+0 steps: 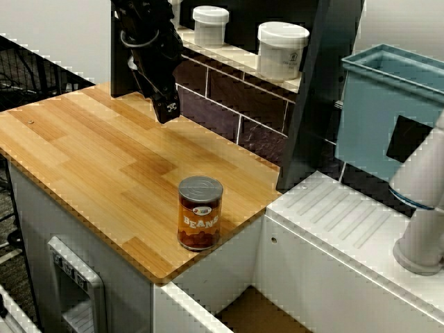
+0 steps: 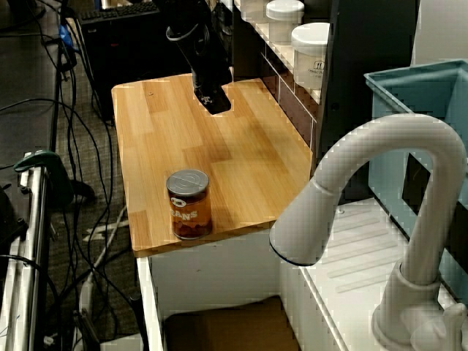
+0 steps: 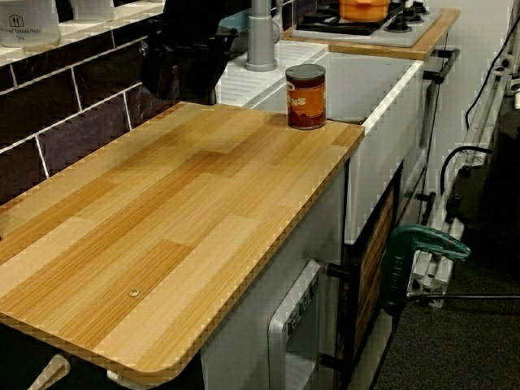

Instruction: Push into sink

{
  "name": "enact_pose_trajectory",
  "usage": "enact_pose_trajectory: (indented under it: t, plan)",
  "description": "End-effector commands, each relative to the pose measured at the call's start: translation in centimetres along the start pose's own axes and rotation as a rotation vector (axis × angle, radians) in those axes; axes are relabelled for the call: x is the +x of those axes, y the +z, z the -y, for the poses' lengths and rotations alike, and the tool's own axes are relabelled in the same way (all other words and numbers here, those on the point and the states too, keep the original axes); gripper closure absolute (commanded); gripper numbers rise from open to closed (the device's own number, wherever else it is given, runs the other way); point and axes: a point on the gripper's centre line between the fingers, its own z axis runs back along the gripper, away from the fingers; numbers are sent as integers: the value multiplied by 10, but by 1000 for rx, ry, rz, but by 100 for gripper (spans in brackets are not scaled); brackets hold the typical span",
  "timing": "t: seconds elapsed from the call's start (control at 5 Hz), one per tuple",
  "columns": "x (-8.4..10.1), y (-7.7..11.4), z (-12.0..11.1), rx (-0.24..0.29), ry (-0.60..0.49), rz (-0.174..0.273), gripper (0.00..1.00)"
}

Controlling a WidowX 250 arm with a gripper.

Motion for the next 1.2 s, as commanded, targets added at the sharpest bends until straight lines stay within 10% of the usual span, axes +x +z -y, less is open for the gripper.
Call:
enact_pose_trajectory:
  t: [0.0, 0.4, 1.0]
  plan:
    - [0, 0, 0, 0, 0, 0, 0]
    - [-16, 21, -2, -73, -51, 13, 0]
    - [-41, 33, 72, -31, -164, -10, 0]
